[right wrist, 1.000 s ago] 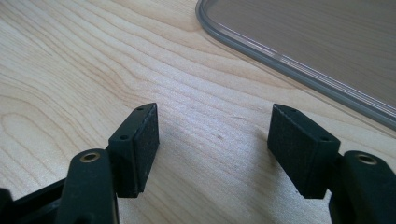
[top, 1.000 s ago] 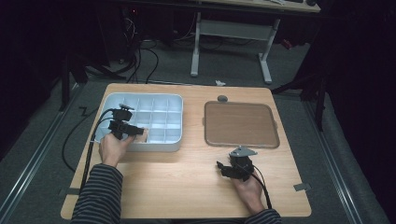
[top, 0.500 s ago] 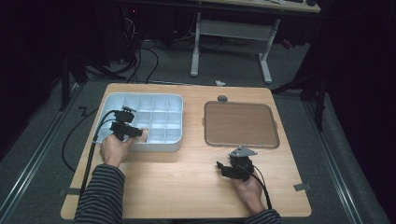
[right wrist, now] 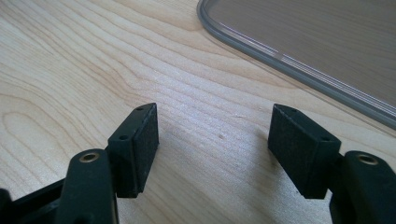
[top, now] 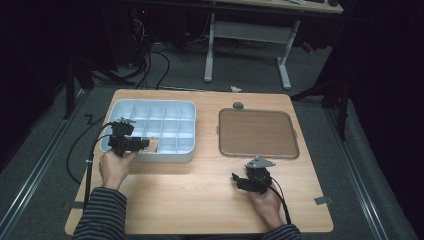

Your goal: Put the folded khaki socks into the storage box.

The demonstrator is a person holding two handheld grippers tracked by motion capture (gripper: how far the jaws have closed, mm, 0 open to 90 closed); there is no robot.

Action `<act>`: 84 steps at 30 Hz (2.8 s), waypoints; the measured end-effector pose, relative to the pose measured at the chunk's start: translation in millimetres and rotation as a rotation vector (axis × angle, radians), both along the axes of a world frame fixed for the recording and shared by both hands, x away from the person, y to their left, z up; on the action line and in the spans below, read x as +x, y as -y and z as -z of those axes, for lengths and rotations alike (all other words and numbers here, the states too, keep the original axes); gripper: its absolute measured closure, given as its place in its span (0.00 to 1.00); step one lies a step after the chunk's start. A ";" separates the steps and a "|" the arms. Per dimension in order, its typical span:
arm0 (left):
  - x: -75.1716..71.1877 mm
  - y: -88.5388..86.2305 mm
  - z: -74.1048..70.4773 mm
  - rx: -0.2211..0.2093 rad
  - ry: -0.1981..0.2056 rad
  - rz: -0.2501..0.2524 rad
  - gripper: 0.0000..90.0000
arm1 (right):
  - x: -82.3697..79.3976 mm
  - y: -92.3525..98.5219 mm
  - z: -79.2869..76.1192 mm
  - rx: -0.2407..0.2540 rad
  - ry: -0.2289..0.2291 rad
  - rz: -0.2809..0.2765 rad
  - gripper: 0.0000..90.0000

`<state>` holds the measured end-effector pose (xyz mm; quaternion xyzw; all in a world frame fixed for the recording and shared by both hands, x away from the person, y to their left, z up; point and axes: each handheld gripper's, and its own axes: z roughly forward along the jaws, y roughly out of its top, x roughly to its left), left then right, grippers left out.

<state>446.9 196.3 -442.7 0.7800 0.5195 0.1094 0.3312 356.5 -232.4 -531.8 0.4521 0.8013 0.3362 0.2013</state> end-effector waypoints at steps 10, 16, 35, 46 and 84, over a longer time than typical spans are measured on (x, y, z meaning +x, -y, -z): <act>-21.5 -3.9 -4.3 -0.023 0.051 0.007 0.61 | 0.0 -0.1 0.0 0.000 0.000 0.001 0.37; -31.4 -4.1 -5.1 -0.038 0.065 0.018 0.60 | 0.0 -0.1 0.0 0.000 0.000 0.001 0.37; -57.3 -8.8 0.5 -0.087 0.088 0.026 0.56 | -0.1 -0.2 0.0 0.000 0.000 0.002 0.37; -68.2 -7.8 0.1 -0.108 0.107 0.033 0.54 | -0.1 -0.2 0.0 0.000 0.000 0.002 0.37; -91.7 4.0 10.2 -0.154 0.123 0.068 0.51 | 0.0 -0.2 0.0 0.000 0.001 0.002 0.37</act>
